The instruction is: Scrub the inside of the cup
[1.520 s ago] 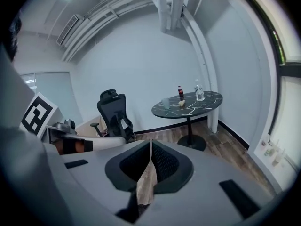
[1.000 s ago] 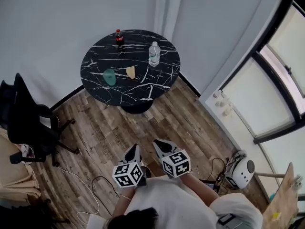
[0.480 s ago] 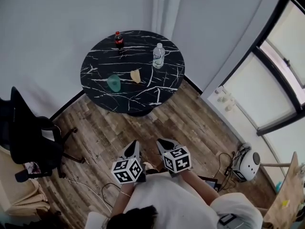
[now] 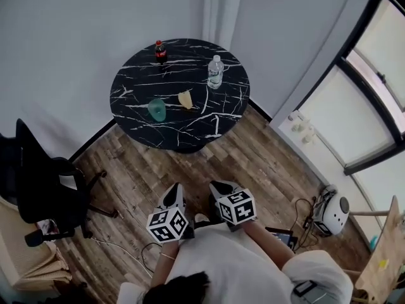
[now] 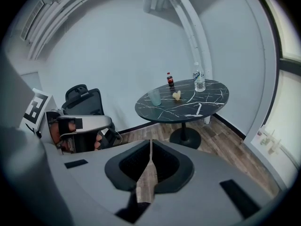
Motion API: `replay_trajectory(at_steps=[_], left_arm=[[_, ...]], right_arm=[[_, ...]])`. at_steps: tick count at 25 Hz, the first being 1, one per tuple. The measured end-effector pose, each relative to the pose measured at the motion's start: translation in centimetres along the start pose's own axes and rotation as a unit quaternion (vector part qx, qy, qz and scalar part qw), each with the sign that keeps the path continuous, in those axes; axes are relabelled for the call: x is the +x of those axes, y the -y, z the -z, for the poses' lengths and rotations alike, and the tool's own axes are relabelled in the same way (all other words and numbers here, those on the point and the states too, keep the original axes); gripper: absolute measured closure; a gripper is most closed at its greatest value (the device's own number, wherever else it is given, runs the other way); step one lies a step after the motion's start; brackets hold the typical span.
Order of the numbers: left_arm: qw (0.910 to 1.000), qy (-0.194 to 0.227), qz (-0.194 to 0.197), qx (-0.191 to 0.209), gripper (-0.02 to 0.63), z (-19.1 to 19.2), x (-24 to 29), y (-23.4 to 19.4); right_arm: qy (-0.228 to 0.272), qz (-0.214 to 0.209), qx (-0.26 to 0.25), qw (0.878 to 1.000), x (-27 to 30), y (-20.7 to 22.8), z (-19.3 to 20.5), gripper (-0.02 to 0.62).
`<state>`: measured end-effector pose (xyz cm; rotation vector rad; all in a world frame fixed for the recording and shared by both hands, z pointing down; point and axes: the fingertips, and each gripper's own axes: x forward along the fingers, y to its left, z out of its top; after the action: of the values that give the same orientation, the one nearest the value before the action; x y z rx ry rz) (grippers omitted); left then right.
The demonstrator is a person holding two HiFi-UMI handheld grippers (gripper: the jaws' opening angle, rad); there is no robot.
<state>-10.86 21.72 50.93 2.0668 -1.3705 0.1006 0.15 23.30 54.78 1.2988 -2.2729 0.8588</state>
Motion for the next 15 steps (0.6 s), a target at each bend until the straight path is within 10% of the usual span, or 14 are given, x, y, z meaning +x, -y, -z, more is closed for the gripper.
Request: replay_trajectory(at_steps=[15], left_arm=[[0.9986,0.016,-0.049,-0.005,0.597,-1.6,0.6,-3.5]], right_arm=[[-0.01,-0.034,-0.027,0.999,4.0,-0.8,-2.2,0.558]])
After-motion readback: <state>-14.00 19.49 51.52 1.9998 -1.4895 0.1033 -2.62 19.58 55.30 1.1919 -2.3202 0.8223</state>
